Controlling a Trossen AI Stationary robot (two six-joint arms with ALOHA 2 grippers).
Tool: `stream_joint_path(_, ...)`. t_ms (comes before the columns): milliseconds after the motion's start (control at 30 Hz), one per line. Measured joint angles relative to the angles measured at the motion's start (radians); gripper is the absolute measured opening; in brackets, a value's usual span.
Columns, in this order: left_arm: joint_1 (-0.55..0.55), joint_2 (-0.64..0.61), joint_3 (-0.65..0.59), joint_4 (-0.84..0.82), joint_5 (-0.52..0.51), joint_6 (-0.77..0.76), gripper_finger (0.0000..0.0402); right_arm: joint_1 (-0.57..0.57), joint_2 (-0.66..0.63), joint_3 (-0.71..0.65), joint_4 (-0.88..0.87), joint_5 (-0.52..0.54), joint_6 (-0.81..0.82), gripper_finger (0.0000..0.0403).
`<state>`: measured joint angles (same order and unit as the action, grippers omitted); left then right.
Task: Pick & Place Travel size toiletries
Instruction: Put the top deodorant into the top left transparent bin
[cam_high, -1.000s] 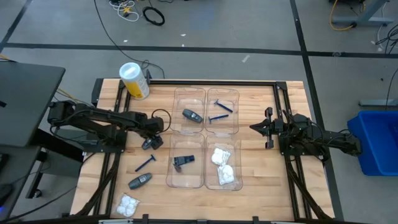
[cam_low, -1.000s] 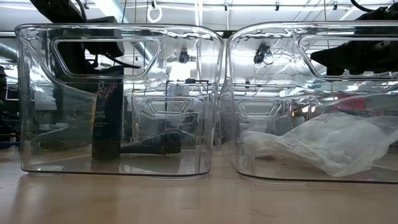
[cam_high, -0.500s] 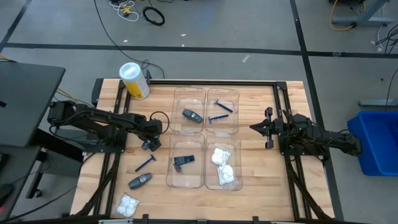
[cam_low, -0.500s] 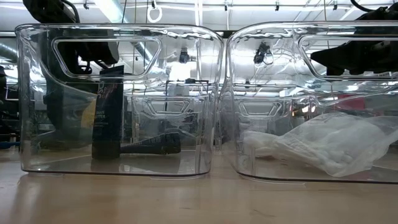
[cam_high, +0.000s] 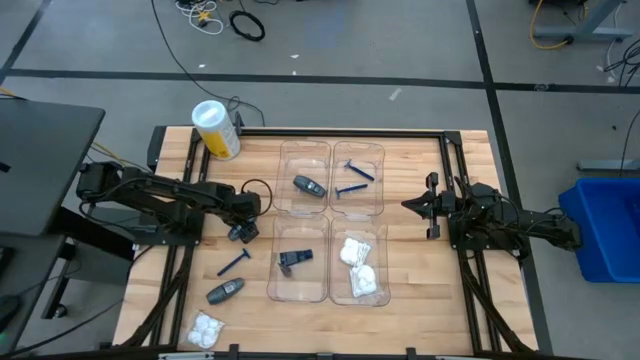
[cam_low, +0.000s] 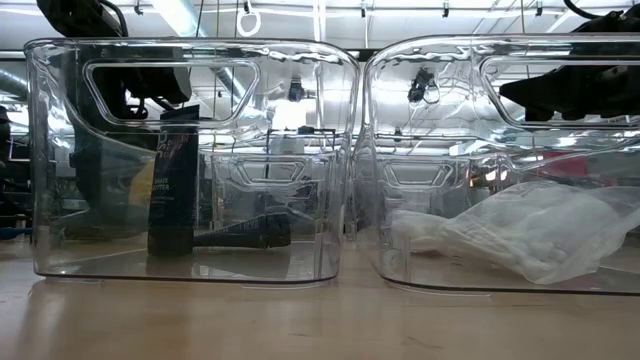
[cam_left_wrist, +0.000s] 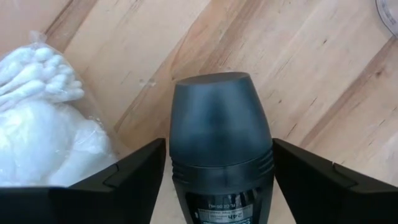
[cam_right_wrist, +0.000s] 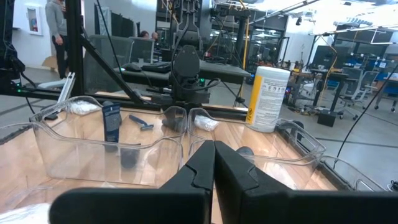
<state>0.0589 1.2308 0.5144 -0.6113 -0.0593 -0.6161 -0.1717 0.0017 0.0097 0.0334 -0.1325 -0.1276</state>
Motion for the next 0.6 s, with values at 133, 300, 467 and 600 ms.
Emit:
stream_joint_path(133, 0.0, 0.0, 0.0, 0.0, 0.0, -0.001, 0.0276, 0.0, 0.0, 0.0, 0.0, 0.0, 0.0, 0.0014)
stream_joint_path(300, 0.0, 0.0, 0.0, 0.0, 0.0, -0.001, 0.0263, 0.0, 0.0, 0.0, 0.0, 0.0, 0.0, 0.0014)
stream_joint_path(467, 0.0, 0.0, 0.0, 0.0, 0.0, -0.005, 0.0251, 0.0, 0.0, 0.0, 0.0, 0.0, 0.0, 0.0014)
stream_joint_path(600, 0.0, 0.0, 0.0, 0.0, 0.0, -0.007, 0.024, 0.0, 0.0, 0.0, 0.0, 0.0, 0.0, 0.0014)
